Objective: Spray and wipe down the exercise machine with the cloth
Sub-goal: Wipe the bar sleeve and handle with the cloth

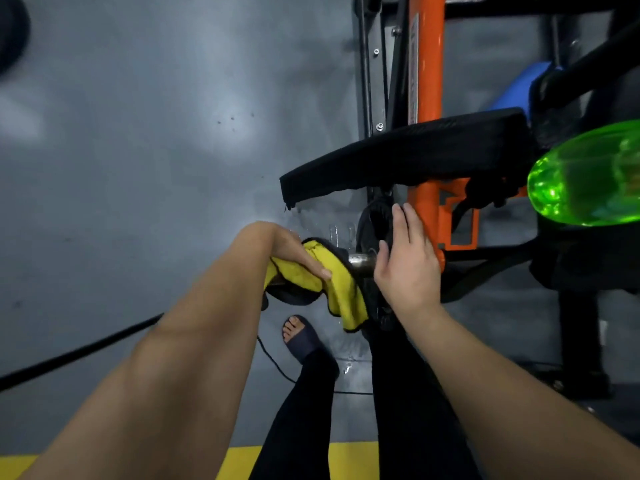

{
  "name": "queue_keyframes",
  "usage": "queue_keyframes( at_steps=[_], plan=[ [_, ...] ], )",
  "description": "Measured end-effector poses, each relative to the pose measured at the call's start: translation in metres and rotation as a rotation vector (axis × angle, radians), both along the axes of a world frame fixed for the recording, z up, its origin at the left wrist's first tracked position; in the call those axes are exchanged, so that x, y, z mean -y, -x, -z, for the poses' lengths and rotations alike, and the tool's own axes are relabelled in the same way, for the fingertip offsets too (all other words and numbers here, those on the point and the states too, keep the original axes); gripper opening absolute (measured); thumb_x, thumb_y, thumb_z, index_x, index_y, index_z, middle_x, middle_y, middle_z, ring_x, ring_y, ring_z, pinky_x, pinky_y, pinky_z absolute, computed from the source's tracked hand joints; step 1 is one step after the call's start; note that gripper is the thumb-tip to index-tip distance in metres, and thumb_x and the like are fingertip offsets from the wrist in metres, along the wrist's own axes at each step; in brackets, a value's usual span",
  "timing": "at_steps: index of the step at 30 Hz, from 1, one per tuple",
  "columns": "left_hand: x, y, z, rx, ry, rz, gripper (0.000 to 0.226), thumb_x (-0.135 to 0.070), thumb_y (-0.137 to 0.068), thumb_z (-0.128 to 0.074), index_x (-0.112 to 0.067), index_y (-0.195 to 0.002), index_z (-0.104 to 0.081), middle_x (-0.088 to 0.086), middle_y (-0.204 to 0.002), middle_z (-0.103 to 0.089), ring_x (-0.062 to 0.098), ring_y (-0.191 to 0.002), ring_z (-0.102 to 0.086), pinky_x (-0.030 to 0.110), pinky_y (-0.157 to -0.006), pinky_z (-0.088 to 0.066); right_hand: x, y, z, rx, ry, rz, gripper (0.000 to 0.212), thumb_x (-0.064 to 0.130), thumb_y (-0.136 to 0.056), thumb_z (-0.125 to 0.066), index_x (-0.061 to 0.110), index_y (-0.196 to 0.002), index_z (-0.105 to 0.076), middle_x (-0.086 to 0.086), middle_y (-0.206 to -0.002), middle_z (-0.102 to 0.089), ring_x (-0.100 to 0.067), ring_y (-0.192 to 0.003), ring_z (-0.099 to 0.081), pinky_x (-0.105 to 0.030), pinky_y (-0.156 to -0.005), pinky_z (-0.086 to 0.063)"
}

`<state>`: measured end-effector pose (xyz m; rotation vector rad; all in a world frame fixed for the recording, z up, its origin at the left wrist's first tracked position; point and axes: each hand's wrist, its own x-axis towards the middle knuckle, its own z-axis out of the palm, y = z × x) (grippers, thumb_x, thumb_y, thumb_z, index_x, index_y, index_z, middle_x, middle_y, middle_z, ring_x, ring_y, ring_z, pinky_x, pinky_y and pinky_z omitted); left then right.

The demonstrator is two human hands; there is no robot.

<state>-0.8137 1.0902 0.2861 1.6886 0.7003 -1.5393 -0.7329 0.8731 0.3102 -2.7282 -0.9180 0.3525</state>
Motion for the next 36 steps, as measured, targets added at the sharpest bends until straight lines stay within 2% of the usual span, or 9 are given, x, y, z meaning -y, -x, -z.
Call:
queue_keyframes(
  at_steps=[4,7,11,16,23,26,30,33,36],
  plan=[
    [0.056,-0.022,0.008,0.226,-0.219,0.144,0.096,-0.08,-0.056,-0.075,-0.025,-0.131,-0.056,-0.002,-0.128,-0.066,0.027,-0.114,-0.063,0.041,-0.098,-0.05,0.001,0.0,0.001,-0.032,0.023,0.025,0.061,0.015,-0.095,-0.061,0.008,-0.152,-0.042,-0.011,-0.16,-0.038,-0.035,-0.131,-0.055,-0.041,-0.101,-0.051],
    [0.118,-0.024,0.006,0.495,-0.567,0.265,0.075,-0.045,-0.084,-0.066,-0.023,-0.148,-0.033,0.009,-0.135,-0.053,0.031,-0.122,-0.055,0.041,-0.089,-0.044,0.0,-0.001,-0.002,-0.038,0.031,0.021,0.061,0.013,-0.094,-0.061,0.008,-0.152,-0.043,-0.013,-0.16,-0.038,-0.037,-0.13,-0.055,-0.042,-0.1,-0.051],
    [0.122,-0.019,0.003,0.592,-0.563,0.256,0.079,-0.036,-0.086,-0.066,-0.027,-0.154,-0.026,0.008,-0.134,-0.052,0.032,-0.12,-0.055,0.042,-0.086,-0.046,-0.002,-0.001,-0.002,-0.026,0.045,0.01,0.061,0.014,-0.095,-0.061,0.009,-0.152,-0.042,-0.012,-0.16,-0.038,-0.036,-0.128,-0.057,-0.042,-0.096,-0.053],
    [0.034,-0.029,-0.012,0.096,-0.043,0.031,0.047,-0.049,-0.074,-0.072,-0.023,-0.111,-0.063,0.006,-0.115,-0.066,0.028,-0.102,-0.063,0.04,-0.089,-0.052,-0.001,-0.002,-0.003,-0.037,0.08,-0.002,0.062,0.017,-0.095,-0.06,0.011,-0.153,-0.039,-0.01,-0.161,-0.035,-0.035,-0.128,-0.056,-0.042,-0.096,-0.053],
    [-0.026,0.044,-0.003,0.0,-0.068,-0.478,0.03,-0.024,-0.108,-0.044,-0.017,-0.081,-0.054,0.01,-0.093,-0.059,0.016,-0.071,-0.051,0.027,-0.069,-0.044,-0.013,-0.014,0.0,-0.009,0.198,-0.058,0.068,0.019,-0.093,-0.061,0.011,-0.155,-0.035,-0.012,-0.159,-0.037,-0.035,-0.121,-0.06,-0.04,-0.087,-0.056],
    [-0.022,0.04,0.005,0.007,-0.144,-0.389,0.02,-0.027,-0.102,-0.053,-0.01,-0.096,-0.061,0.019,-0.114,-0.06,0.028,-0.085,-0.058,0.037,-0.086,-0.047,-0.012,-0.015,0.0,0.004,0.208,-0.057,0.068,0.02,-0.094,-0.061,0.012,-0.156,-0.035,-0.012,-0.159,-0.038,-0.035,-0.121,-0.06,-0.039,-0.085,-0.057],
    [0.023,0.008,-0.008,0.034,-0.04,-0.364,0.059,-0.059,-0.085,-0.054,-0.016,-0.125,-0.06,0.013,-0.131,-0.056,0.029,-0.117,-0.054,0.045,-0.11,-0.039,-0.012,-0.013,-0.001,0.005,0.217,-0.063,0.066,0.02,-0.093,-0.062,0.012,-0.154,-0.037,-0.011,-0.156,-0.04,-0.035,-0.115,-0.062,-0.04,-0.08,-0.057],
    [0.059,-0.021,-0.017,0.17,0.017,-0.284,0.091,-0.079,-0.085,-0.047,-0.029,-0.16,-0.033,-0.001,-0.168,-0.027,0.026,-0.154,-0.025,0.046,-0.124,-0.02,-0.012,-0.014,0.0,-0.006,0.195,-0.057,0.066,0.019,-0.091,-0.063,0.012,-0.152,-0.039,-0.011,-0.155,-0.041,-0.036,-0.116,-0.062,-0.042,-0.08,-0.057],
    [0.069,-0.04,-0.01,0.206,0.193,-0.404,0.081,-0.075,-0.096,-0.04,-0.031,-0.163,-0.026,-0.008,-0.169,-0.022,0.019,-0.157,-0.018,0.039,-0.126,-0.015,-0.011,-0.014,0.001,-0.009,0.181,-0.049,0.065,0.018,-0.092,-0.061,0.013,-0.153,-0.039,-0.01,-0.156,-0.04,-0.035,-0.119,-0.061,-0.042,-0.082,-0.057]
  ],
)
